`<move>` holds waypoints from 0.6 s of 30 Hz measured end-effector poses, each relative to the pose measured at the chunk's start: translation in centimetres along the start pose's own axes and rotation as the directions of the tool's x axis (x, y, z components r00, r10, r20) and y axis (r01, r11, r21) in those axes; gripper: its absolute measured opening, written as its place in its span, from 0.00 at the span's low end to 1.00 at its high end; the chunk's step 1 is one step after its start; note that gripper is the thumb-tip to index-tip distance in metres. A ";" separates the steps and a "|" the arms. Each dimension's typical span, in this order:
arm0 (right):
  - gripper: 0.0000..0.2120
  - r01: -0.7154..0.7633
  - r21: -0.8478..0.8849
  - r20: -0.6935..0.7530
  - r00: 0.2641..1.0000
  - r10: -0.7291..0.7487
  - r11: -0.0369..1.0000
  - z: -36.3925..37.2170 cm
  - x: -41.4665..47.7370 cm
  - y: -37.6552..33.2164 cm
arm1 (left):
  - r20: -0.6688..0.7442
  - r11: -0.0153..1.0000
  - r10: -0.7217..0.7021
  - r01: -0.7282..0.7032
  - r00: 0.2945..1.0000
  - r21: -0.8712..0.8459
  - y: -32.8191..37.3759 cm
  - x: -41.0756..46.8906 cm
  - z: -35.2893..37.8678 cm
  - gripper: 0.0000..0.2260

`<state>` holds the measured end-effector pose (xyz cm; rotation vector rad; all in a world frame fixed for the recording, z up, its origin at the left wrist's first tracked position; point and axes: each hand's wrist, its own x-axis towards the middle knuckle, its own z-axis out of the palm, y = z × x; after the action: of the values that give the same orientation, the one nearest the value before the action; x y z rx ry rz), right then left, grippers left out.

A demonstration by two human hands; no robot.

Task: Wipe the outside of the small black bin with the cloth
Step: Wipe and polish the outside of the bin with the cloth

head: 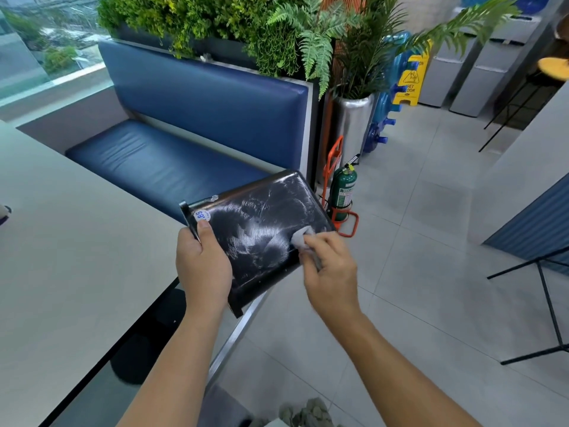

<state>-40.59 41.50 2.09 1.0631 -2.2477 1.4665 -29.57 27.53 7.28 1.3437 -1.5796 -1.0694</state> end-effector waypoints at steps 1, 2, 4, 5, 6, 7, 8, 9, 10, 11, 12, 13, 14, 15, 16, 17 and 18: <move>0.09 0.043 0.020 0.041 0.998 -0.043 0.999 0.4 -1.0 -1.0 | 0.011 1.000 0.002 -0.002 1.000 0.012 0.0 -0.1 0.1 0.18; 0.10 0.085 0.038 0.082 0.993 -0.088 0.996 0.8 -2.2 -1.8 | 0.023 1.000 0.006 -0.007 1.000 0.019 0.0 -0.3 0.1 0.18; 0.11 0.126 0.057 0.139 0.981 -0.133 0.990 1.0 -4.0 -2.3 | 0.036 1.000 0.005 -0.006 0.999 0.025 -0.3 -0.2 0.0 0.18; 0.12 0.116 0.058 0.141 0.982 -0.124 0.991 0.9 -4.0 -1.8 | 0.034 1.000 -0.005 0.004 0.999 0.024 -0.4 0.0 -0.2 0.18; 0.12 0.089 0.047 0.115 0.989 -0.094 0.995 0.6 -3.5 -0.9 | 0.031 1.000 -0.014 0.013 0.999 0.019 -0.5 0.1 -0.3 0.19; 0.13 0.043 0.027 0.072 0.996 -0.044 0.999 0.3 -2.6 -0.1 | 0.029 1.000 -0.016 0.016 0.999 0.017 -0.5 0.2 -0.6 0.20; 0.13 -0.011 -0.003 0.020 1.000 0.011 1.000 -0.1 -1.4 0.8 | 0.029 1.000 -0.011 0.011 1.000 0.014 -0.5 0.2 -0.7 0.20; 0.12 -0.065 -0.034 -0.020 0.998 0.064 0.997 -0.6 -0.1 1.7 | 0.030 1.000 -0.004 0.003 1.000 0.012 -0.3 0.2 -0.8 0.20; 0.11 -0.107 -0.061 -0.043 0.994 0.104 0.992 -0.9 1.0 2.4 | 0.033 1.000 0.004 -0.004 0.999 0.015 -0.2 0.0 -0.8 0.20; 0.11 -0.133 -0.078 -0.055 0.990 0.129 0.988 -1.2 1.7 2.7 | 0.031 1.000 0.010 -0.011 0.999 0.021 -0.1 -0.1 -0.8 0.20; 0.11 -0.141 -0.076 -0.060 0.989 0.136 0.987 -1.2 1.9 2.5 | 0.029 1.000 0.013 -0.013 0.999 0.017 0.0 -0.3 -0.8 0.20; 0.10 -0.129 -0.060 -0.051 0.991 0.126 0.990 -0.9 1.6 1.9 | 0.029 1.000 0.013 -0.013 0.999 0.014 0.0 -0.4 -0.7 0.19; 0.10 -0.099 -0.040 -0.025 0.995 0.098 0.994 -0.5 0.7 1.0 | 0.027 1.000 0.016 -0.016 1.000 0.010 0.0 -0.5 -0.5 0.19; 0.10 -0.061 -0.016 0.020 0.998 0.061 0.998 -0.1 -0.4 0.1 | 0.024 1.000 0.018 -0.018 1.000 0.011 -0.1 -0.4 -0.4 0.19; 0.09 -0.019 0.009 0.074 0.997 0.019 1.000 0.2 -1.6 -0.7 | 0.019 1.000 0.017 -0.018 1.000 0.018 -0.1 -0.4 -0.4 0.18; 0.09 0.011 0.024 0.118 0.993 -0.014 1.000 0.3 -2.7 -1.2 | 0.013 0.999 0.016 -0.017 1.000 0.028 -0.1 -0.3 -0.5 0.18; 0.10 0.022 0.024 0.135 0.990 -0.025 0.999 0.2 -3.2 -1.0 | 0.005 0.999 0.015 -0.015 1.000 0.033 -0.3 -0.2 -0.6 0.18</move>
<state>-37.61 42.50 0.93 1.2270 -2.3054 1.4538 -28.94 27.64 7.22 1.3496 -1.6149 -1.0424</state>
